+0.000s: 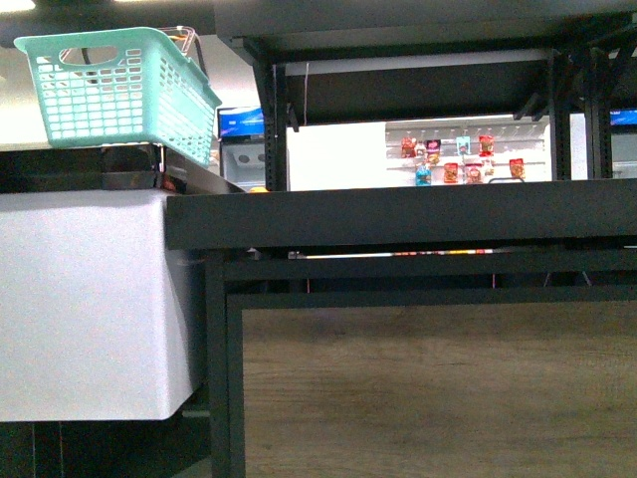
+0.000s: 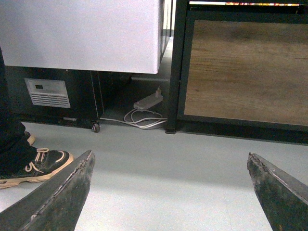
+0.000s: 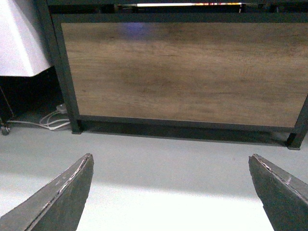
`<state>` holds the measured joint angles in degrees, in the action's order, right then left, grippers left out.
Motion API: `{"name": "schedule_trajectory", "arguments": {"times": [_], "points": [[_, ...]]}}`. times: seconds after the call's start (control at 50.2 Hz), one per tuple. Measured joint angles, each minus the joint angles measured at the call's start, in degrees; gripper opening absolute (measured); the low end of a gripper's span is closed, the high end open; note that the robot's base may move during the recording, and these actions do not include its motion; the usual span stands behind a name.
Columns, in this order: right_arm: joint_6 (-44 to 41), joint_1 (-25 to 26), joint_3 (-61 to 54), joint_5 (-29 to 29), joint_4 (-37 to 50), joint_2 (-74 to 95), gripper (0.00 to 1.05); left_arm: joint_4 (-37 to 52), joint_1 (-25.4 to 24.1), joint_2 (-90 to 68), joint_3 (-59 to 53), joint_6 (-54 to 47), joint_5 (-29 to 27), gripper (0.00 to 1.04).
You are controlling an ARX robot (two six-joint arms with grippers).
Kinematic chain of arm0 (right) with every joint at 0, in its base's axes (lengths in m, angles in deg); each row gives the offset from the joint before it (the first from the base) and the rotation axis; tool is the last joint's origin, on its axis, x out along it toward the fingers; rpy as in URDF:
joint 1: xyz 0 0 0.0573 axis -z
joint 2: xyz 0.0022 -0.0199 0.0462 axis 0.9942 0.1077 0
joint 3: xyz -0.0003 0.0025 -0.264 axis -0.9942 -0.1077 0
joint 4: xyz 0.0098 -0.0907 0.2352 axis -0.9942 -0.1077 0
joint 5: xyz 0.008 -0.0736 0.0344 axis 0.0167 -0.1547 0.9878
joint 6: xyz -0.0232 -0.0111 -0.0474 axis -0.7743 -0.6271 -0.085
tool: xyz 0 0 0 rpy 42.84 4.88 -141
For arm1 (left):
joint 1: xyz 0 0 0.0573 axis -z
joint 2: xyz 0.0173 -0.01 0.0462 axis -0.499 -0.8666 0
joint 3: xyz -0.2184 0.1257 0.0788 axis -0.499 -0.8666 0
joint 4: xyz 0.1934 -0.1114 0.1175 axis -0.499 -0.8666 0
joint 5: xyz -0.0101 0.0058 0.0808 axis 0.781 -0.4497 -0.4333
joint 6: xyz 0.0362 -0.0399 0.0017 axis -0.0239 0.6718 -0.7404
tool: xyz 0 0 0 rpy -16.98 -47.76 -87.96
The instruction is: Pick lemon from shelf
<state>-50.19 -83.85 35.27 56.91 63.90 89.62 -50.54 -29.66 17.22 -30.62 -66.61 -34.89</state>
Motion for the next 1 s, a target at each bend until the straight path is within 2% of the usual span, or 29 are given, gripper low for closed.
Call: {"name": "schedule_trajectory", "arguments": {"times": [0.996], "points": [[0.0, 0.0, 0.0, 0.0, 0.0, 0.0, 0.97, 0.0, 0.0, 0.0, 0.0, 0.0, 0.0, 0.97]]}}
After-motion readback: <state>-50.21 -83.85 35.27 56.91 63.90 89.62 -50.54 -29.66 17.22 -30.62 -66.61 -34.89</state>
